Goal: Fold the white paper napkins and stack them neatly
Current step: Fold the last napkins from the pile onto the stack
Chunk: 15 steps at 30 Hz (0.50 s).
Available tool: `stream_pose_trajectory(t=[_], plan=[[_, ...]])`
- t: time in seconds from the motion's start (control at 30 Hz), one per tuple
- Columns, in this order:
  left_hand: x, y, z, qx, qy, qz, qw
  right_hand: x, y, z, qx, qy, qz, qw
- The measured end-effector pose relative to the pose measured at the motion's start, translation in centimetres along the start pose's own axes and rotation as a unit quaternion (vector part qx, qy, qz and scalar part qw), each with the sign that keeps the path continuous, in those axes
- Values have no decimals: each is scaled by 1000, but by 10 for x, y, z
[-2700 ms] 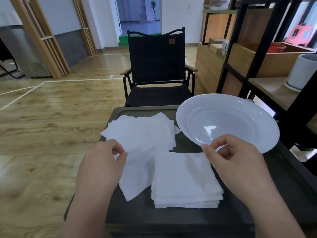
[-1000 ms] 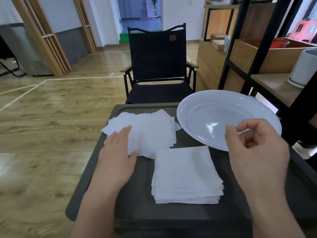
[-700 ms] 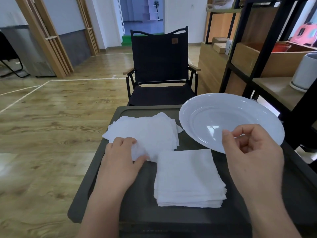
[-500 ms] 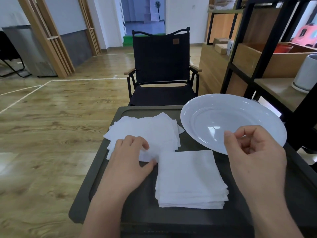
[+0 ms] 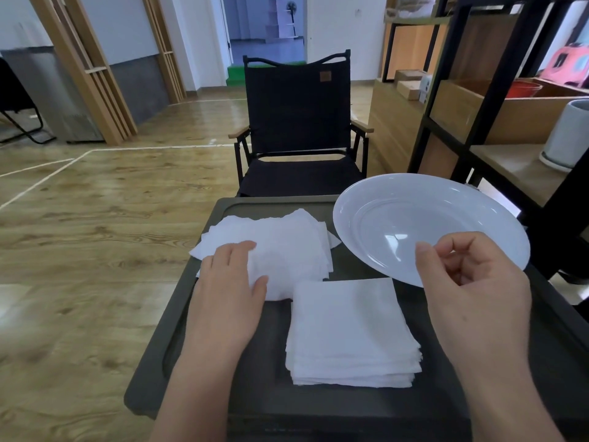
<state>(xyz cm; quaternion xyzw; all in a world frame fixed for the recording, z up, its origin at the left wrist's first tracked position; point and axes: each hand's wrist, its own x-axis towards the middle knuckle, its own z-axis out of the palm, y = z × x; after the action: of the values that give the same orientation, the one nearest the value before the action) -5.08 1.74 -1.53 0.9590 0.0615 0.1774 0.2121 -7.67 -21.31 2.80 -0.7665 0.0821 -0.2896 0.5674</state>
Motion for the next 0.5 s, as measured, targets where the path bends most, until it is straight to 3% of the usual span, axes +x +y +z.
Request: stream_pose_trajectory(t=[0.17, 0.3, 0.5], plan=[[7, -5, 4, 38, -63, -30, 997, -2, -1, 1, 4, -5, 2, 1000], [11, -6, 3, -4, 0, -34, 999, -3, -1, 2, 6, -11, 7, 1000], [9, -5, -4, -23, 65, -138, 988, -5, -5, 4, 13, -18, 14, 1000]])
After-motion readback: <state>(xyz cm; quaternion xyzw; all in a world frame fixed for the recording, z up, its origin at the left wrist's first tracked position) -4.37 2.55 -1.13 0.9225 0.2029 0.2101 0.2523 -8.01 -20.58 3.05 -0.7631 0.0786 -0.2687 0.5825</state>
